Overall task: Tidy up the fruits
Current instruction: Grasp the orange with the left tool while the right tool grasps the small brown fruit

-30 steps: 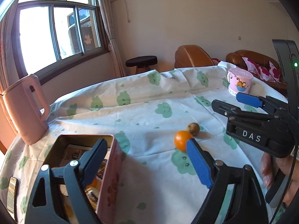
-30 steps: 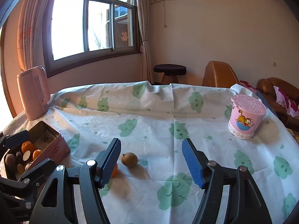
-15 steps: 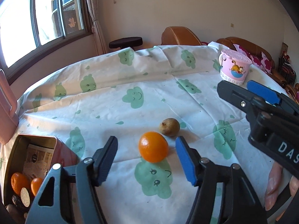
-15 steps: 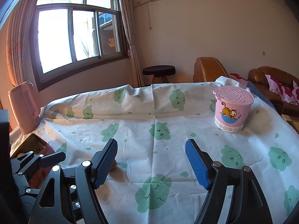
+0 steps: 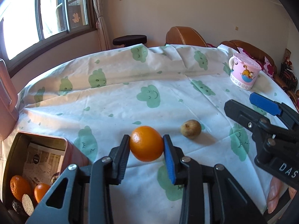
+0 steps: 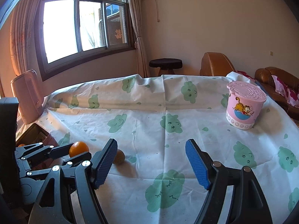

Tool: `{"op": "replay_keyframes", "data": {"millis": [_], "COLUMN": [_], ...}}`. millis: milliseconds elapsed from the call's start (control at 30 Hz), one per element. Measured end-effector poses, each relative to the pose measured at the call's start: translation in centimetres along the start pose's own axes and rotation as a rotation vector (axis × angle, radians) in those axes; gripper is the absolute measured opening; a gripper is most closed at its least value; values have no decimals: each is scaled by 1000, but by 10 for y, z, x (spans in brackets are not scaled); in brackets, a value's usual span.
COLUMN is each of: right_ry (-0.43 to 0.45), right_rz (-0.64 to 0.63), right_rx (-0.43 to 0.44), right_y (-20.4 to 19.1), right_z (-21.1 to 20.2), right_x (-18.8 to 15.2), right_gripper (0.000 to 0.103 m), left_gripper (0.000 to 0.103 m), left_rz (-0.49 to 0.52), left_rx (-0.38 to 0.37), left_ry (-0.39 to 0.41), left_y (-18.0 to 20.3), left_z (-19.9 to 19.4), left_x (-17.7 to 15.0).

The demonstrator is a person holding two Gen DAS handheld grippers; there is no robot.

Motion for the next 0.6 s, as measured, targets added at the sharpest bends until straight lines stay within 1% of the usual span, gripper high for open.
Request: {"op": "replay_keyframes", "data": {"millis": [100,167,267,333,400,533,600], "right_ry": [-55,-91,-120,-132,-157,-223,-239], "right_rz": [-25,-66,-111,-125,-130,-135,-136], "right_rx": [19,21,23,29,40,68,90], "right_y": [-11,-20,-30,-34,-37,-43,-45], "right_z": [14,22,31,36,42,53,55], "right_x": [-3,-7,-9,-9,-11,-20,-22], "right_gripper": [77,77,76,74,64,58,52], "left_gripper": [37,37,37,37,37,37,37], "left_rz": [-44,-61,-90,-109,-111,-104,-103], "left_rx": [-17,-21,-25,-20,-18,-2,0], "left_ry": [-10,-11,-11,-8,-5,4,4], "left_y": [-9,-13,-19,-24,-25,-25,-25], "left_z": [2,3,3,3,3,1,1], "left_x": [-1,-1,-1,-1,0,1,1]}}
Point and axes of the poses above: each gripper's, at about its wrist camera, not at the fingertips, and z roughly the way its jaws point, y to its right, x to its top, the point moved 8 cm from there along z, roughly the way its jaws point, and after that the axes turned 3 degrees about y, right-handed, at the moved point
